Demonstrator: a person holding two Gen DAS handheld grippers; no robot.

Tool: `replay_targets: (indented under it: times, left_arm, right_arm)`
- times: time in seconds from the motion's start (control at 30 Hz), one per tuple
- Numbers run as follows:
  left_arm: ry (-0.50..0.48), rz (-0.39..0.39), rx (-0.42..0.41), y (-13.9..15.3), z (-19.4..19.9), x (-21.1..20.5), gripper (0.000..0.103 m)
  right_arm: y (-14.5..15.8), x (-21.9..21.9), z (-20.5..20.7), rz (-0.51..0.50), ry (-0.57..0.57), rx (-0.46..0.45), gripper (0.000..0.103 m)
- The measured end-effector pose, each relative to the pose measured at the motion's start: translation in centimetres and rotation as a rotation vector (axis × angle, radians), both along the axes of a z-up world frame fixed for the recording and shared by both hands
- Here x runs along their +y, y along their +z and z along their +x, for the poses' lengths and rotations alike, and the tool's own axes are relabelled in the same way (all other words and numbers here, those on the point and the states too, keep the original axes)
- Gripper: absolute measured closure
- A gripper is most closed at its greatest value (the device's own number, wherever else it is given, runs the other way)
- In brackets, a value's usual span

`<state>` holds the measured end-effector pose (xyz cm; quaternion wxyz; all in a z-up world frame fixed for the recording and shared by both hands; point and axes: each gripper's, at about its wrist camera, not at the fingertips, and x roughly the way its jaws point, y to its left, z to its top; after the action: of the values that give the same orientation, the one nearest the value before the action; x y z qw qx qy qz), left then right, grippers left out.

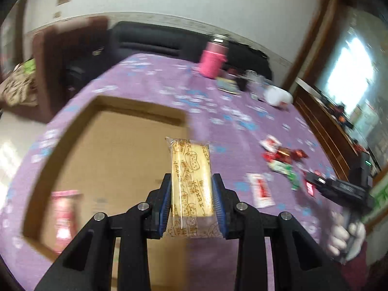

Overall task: Organize snacks
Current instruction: 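Place the biscuit pack and red packet into the cardboard box, opening both grippers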

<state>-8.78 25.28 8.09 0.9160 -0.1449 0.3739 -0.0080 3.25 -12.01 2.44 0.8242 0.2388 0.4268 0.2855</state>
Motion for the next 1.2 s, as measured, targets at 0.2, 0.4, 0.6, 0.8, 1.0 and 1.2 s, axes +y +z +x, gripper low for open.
replay_targets:
  times: [0.2, 0.4, 0.6, 0.8, 1.0, 1.2]
  left_arm:
    - [0.096, -0.009, 0.032, -1.4, -0.3, 6.7, 0.072]
    - [0.131, -0.008, 0.078, -3.2, 0.1, 10.5, 0.072]
    - [0.120, -0.026, 0.094, -4.0, 0.5, 11.9, 0.072]
    - [0.124, -0.075, 0.024, -2.3, -0.9, 12.6, 0.060]
    - [0.132, -0.077, -0.071, 0.7, -3.9, 11.6, 0.042]
    - [0.054, -0.089, -0.129, 2.9, -5.0, 7.0, 0.029]
  right_arm:
    - [4.1, 12.1, -1.9, -0.051, 0.212, -0.050, 0.080]
    - [3.8, 23.2, -2.9, -0.129, 0.353, -0.046, 0.080]
    - [0.6, 30.6, -2.5, -0.229, 0.412, -0.010, 0.080]
    - [-0.2, 32.7, -2.1, -0.267, 0.409, -0.026, 0.078]
    - [3.2, 26.2, -1.8, -0.192, 0.298, -0.089, 0.074]
    - [4.3, 12.9, -1.0, -0.216, 0.044, -0.107, 0.062]
